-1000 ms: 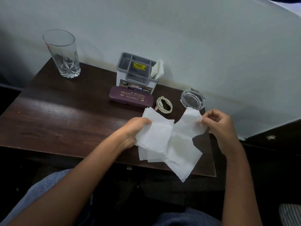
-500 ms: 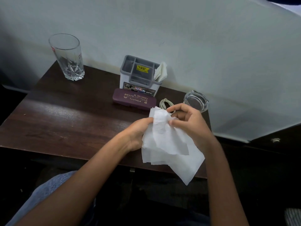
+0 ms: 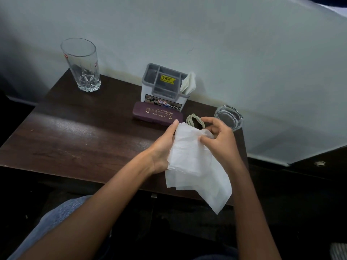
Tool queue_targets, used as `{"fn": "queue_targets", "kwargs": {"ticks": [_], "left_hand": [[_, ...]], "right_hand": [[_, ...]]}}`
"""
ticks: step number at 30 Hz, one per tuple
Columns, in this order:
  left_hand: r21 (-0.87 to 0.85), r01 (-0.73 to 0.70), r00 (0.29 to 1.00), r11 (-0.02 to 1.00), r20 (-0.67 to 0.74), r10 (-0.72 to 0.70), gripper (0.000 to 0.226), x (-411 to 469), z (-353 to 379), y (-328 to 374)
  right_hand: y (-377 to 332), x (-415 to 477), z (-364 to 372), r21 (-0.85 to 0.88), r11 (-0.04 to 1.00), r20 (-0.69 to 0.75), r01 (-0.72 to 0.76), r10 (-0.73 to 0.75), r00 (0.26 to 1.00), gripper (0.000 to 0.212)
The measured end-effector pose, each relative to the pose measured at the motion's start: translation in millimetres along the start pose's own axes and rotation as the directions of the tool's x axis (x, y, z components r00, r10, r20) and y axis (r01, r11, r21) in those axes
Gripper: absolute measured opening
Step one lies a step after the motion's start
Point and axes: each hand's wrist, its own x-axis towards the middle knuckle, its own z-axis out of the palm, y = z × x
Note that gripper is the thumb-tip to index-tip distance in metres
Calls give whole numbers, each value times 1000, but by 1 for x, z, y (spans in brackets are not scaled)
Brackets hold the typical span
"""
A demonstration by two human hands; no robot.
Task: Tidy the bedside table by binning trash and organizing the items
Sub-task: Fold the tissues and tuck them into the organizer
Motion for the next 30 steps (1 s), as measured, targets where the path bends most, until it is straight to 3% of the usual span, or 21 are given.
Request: {"fn": "queue_targets", "kwargs": {"ticks": [6,8,11,13,16,19,22,26,30], "left_hand": [[167,-81,992,983,-83,96,16,-1,-2,-4],[205,-88,992,975,-74,105,13,1,-4,-3],[395,-101,992,913,-28,122,11,1,-6,-1],[501,-104,995,859,52,90,12,-3,-6,0],[593,-99,985,799,171,-5,22,-10,-3,1],[630,-90,978,771,203,-52,23,-12,-3,3],[584,-84,988,807,153,-9,18,-13,-4,6],[509,-61,996,858,-26,86,46,-9,-9,14],[548,-157,956,822,-125,266,23,-7,-14,14]], "right_hand": [[2,2,0,-18,1000,-13,25,-25,1000,48],[1,2,-4,-16,1000,-40,18,-19,999,43],[-2,2,-16,28,998,-54,-65,66,996,42],[-1,-1,-24,26,984,101,-176,173,980,50],[-1,-6,-30,-38,954,376,-298,290,880,61],[-4,-7,-27,-47,957,472,-285,273,838,66],[-4,-4,-26,62,956,392,-288,241,888,62],[2,0,-25,286,904,152,-317,284,947,57],[0,2,-13,437,840,59,-322,330,942,52]]}}
